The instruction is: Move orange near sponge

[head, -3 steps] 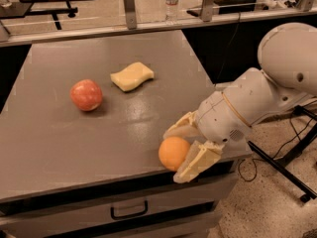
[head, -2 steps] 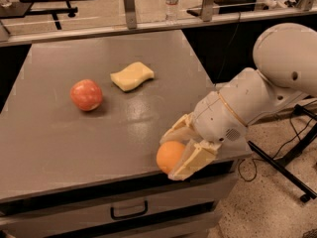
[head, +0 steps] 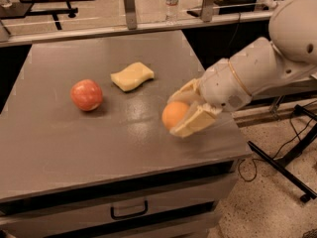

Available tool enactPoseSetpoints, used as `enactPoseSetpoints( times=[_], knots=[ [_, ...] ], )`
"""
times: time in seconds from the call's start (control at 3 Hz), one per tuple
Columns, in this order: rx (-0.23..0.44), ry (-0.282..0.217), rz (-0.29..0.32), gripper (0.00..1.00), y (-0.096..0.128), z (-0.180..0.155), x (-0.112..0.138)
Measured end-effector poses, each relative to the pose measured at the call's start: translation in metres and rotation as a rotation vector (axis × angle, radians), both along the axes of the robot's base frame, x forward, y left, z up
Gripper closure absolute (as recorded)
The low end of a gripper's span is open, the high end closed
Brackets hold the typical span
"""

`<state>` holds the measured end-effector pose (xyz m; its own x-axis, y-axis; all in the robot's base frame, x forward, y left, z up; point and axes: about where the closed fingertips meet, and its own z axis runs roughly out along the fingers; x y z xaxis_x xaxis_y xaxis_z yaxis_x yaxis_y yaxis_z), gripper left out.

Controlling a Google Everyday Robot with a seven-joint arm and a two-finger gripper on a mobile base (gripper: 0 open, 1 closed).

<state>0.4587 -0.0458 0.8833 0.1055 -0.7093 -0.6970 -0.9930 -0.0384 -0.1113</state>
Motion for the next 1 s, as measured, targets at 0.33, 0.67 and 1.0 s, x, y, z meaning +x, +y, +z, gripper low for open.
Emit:
enactPoseSetpoints(
  times=[0.33,0.67,1.0],
  knots=[
    [-0.018,-0.101,-0.062,1.00,-0.002,0.011,0.046],
    [-0.022,-0.149,-0.123,1.00,0.004,0.006,0.101],
    [-0.019,-0.151,-0.173,0.98,0.020,-0.013,0.154]
  ],
)
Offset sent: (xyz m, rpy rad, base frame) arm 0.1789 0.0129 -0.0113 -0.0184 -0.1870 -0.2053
